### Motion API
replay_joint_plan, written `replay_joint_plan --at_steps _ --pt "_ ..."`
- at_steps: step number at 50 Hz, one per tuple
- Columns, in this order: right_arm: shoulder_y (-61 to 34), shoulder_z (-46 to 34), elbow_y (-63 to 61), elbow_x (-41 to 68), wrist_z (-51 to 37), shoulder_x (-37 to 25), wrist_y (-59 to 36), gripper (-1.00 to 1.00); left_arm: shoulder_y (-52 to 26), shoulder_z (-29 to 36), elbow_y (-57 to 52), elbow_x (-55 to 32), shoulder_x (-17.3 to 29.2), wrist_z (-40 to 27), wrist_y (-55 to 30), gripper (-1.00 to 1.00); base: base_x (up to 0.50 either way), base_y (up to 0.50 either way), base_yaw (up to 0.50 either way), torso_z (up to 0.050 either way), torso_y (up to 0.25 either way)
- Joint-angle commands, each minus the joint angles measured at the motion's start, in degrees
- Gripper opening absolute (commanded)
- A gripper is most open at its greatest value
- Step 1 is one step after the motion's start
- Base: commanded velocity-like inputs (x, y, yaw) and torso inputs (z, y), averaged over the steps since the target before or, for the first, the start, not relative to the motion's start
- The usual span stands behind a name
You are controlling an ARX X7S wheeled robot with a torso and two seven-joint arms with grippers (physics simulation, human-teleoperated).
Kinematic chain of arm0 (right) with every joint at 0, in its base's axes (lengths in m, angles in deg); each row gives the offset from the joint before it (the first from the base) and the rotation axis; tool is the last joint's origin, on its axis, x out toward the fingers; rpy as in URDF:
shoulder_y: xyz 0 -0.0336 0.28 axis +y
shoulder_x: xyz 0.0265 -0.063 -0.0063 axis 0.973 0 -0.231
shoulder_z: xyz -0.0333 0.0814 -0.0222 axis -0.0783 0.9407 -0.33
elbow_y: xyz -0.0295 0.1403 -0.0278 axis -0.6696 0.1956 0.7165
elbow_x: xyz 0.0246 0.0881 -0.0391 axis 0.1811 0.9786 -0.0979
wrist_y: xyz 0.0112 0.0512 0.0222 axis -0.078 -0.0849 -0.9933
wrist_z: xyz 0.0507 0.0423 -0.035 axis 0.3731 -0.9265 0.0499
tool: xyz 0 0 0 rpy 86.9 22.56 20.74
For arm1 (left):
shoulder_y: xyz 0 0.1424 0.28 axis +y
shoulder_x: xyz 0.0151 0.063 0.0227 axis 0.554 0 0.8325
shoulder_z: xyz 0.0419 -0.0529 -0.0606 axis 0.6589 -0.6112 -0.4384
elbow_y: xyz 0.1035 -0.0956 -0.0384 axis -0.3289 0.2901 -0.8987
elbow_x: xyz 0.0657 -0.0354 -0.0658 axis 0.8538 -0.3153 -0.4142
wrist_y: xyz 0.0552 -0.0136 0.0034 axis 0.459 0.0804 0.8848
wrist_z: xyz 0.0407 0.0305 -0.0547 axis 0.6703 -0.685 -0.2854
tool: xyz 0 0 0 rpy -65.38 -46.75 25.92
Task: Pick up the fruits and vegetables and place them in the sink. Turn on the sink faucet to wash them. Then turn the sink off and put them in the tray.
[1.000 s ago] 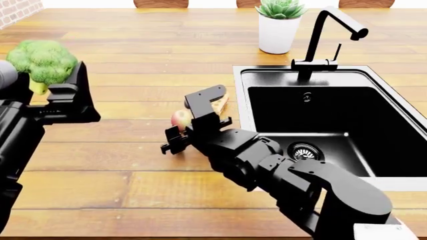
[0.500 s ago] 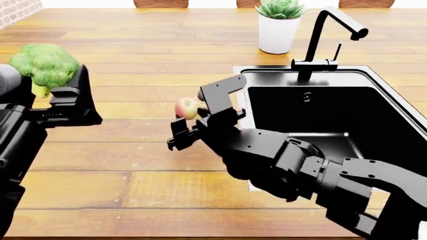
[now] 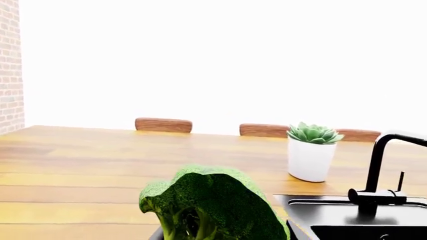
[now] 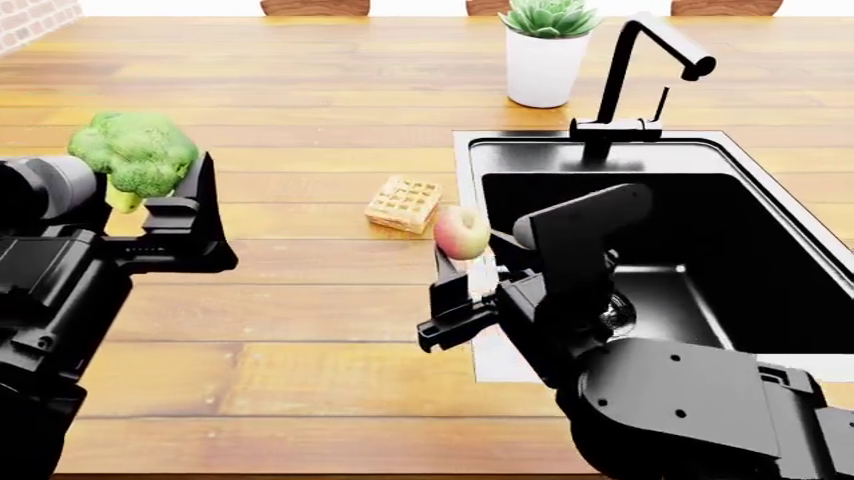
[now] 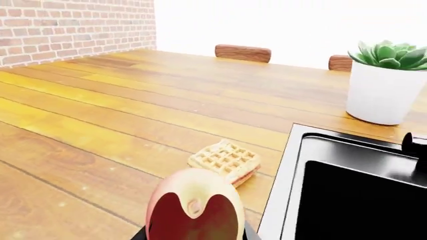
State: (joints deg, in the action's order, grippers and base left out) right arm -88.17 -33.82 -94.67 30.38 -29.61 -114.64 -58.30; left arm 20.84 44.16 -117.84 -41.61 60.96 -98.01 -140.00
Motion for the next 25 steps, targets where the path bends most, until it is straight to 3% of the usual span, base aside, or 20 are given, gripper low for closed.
replay_joint_plan --at_steps 1,25 --pt "0.59 1.28 -7.43 -1.45 -4.17 -7.77 1.48 -1.0 1.06 2.25 -0.32 0.18 -0.43 0.06 1.36 -1.0 0.0 -0.5 0.0 0.0 0.0" --pt "0.66 2.48 -10.33 -0.74 -5.41 -13.14 2.29 -1.0 0.34 5.62 0.44 -0.24 -0.54 -1.11 1.84 -1.0 0.0 -0.5 0.0 0.0 0.0"
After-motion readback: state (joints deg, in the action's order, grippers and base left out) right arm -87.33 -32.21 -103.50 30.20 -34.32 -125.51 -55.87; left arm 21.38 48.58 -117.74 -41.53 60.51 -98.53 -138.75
